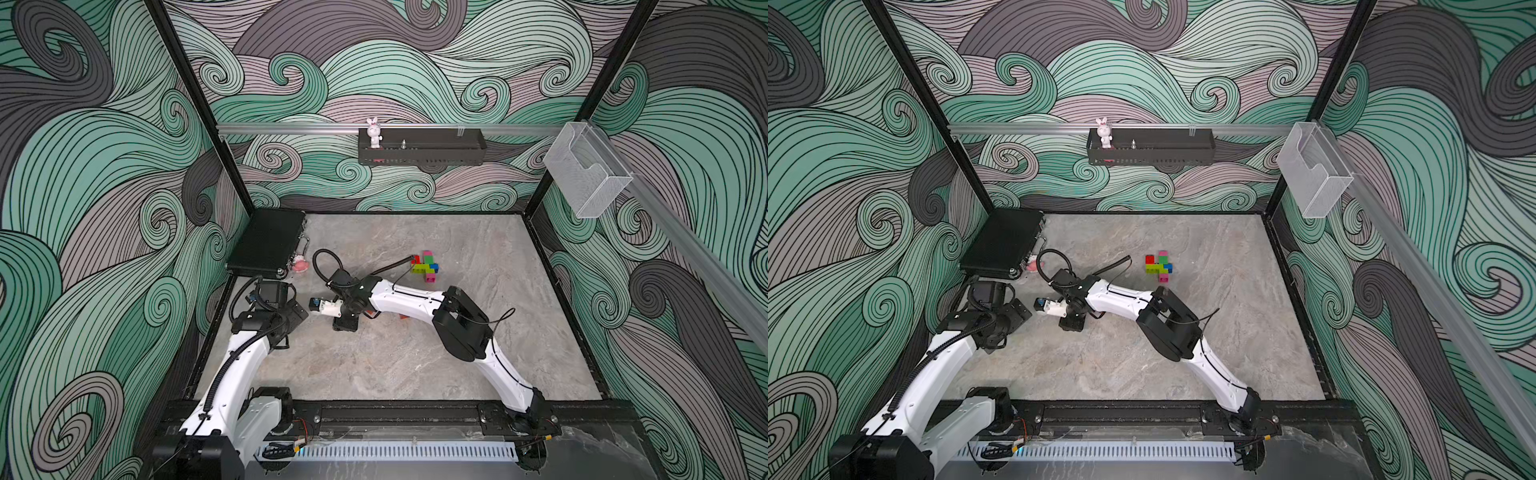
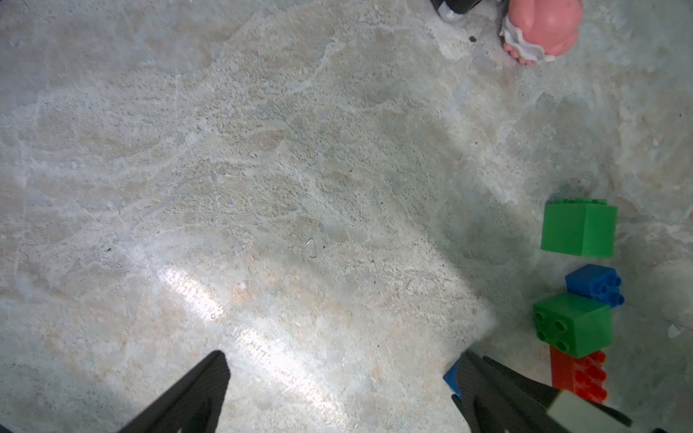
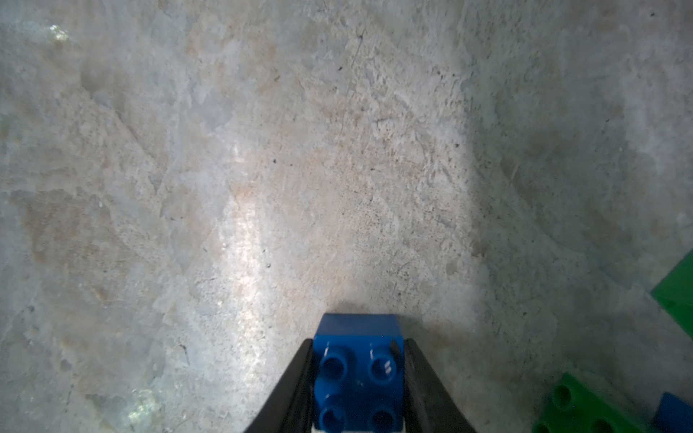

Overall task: Assemble the number 4 with lego
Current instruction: Pick up the lego brick from the center of the board, then assemble the lego brick with the lego brick.

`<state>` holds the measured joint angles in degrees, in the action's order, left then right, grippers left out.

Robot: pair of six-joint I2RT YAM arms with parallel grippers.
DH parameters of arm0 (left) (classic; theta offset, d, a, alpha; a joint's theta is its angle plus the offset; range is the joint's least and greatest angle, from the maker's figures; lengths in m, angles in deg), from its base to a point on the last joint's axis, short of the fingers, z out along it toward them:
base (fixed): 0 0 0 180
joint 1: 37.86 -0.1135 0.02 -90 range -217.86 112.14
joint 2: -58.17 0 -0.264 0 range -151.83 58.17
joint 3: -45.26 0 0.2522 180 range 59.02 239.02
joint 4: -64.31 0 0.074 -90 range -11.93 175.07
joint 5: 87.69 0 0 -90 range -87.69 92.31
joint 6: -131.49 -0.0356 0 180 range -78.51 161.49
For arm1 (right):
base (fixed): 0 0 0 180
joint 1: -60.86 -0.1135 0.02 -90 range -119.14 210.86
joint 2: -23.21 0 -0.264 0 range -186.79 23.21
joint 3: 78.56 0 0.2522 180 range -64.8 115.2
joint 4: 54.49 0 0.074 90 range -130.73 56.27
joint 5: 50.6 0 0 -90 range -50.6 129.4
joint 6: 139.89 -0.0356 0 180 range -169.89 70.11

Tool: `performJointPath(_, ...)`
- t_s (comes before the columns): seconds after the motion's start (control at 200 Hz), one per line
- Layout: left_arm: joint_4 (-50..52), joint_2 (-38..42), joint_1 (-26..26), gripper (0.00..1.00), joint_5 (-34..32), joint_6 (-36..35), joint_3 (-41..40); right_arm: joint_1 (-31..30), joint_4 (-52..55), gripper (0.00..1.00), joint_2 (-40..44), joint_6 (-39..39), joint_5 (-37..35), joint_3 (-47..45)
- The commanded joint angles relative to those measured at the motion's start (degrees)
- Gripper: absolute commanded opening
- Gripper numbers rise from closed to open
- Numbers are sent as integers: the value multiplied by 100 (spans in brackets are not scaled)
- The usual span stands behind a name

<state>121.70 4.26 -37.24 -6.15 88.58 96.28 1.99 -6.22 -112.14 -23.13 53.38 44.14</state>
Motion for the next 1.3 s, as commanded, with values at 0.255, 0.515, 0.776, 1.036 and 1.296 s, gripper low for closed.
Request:
performJointPath(0.255,-139,-81,-32,99,234,-163,-53,74,-341,20,762,-641,-135,-545)
performJointPath(0.515,-1422,-318,217,99,2320,-880,-257,703,-1607,0,3582,-2882,-1084,-3404)
performJointPath(0.776,-1364,-2101,2052,99,2379,-1490,1085,1914,-1060,0,5390,-5092,-1311,-5122)
performJointPath(1.036,-906,-3874,2928,98,2586,-1312,2305,1975,-680,0,4779,-5188,-1188,-4872)
performJointPath(1.296,-874,-4363,3083,99,2876,-1167,2565,1968,-1051,0,4211,-5181,-825,-4731)
